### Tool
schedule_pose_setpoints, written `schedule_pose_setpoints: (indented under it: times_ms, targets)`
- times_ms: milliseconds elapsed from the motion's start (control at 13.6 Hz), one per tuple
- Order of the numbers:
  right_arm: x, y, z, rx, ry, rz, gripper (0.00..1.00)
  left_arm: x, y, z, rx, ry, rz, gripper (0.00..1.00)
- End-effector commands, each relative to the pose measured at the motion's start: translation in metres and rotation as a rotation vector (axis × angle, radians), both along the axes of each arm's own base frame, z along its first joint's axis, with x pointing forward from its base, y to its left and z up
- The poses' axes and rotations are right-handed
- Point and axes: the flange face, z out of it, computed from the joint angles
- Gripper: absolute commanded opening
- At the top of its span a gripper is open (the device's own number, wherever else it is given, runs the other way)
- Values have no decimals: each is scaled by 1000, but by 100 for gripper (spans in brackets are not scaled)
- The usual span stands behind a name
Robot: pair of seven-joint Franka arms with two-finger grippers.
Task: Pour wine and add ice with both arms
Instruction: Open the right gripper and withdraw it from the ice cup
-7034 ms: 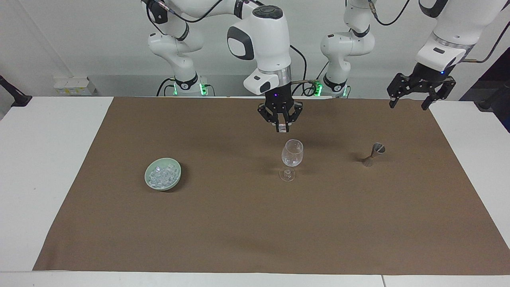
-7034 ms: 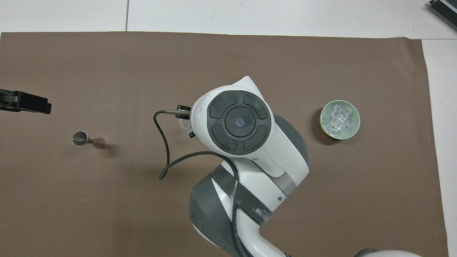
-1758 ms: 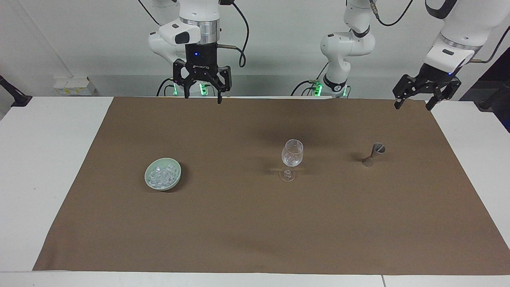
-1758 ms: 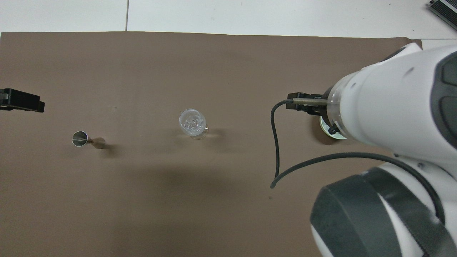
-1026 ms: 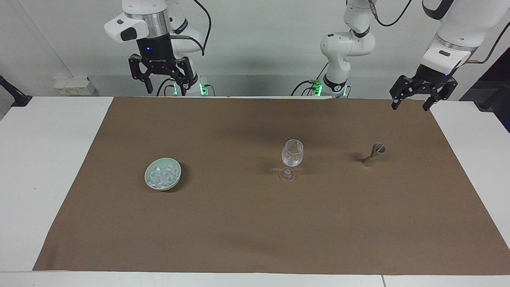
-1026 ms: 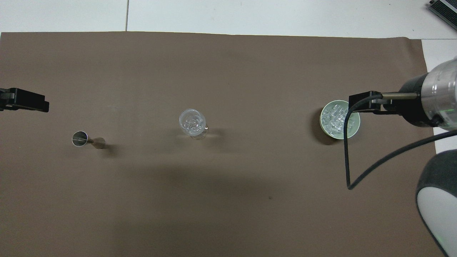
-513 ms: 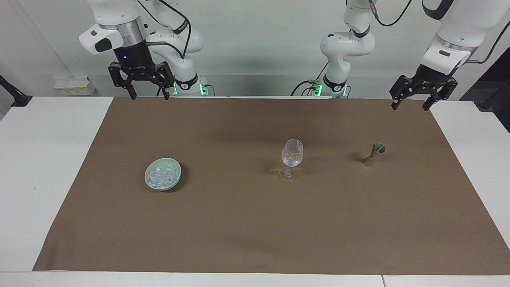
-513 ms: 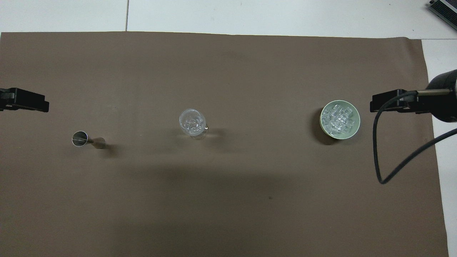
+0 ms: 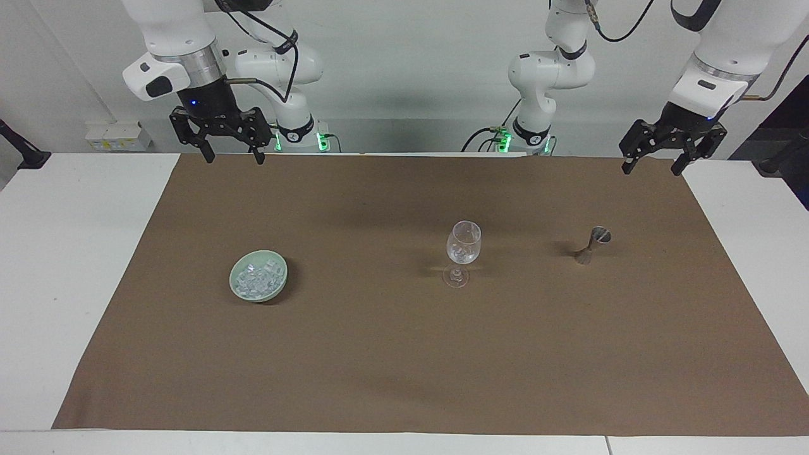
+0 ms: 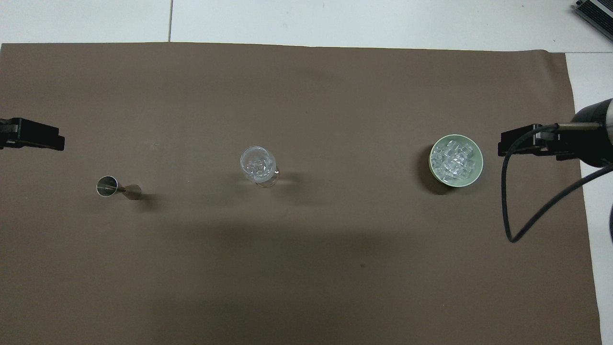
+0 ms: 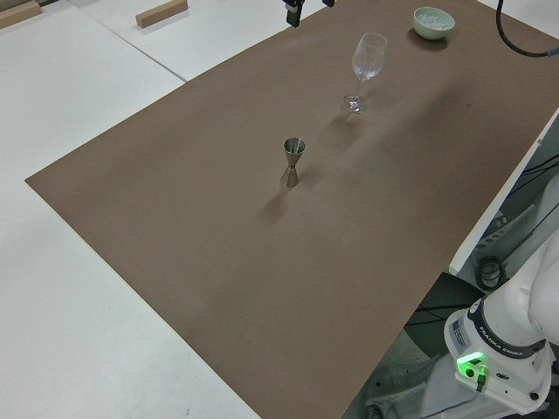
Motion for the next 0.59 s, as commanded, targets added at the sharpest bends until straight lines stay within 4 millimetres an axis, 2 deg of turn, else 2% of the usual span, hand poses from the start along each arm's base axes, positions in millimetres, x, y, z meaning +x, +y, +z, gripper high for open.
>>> schedule_pose_setpoints:
  times_ms: [0, 293, 513]
  targets:
    - [-7, -16, -13, 20, 27, -65, 100, -1, 3, 1, -5, 13, 18, 100]
    - [-16, -16, -27, 21, -30, -70, 100, 0, 7, 0, 7, 14, 25, 100]
    - [-18, -14, -28, 15, -26, -63, 100, 0, 9, -3, 12, 23, 27, 100]
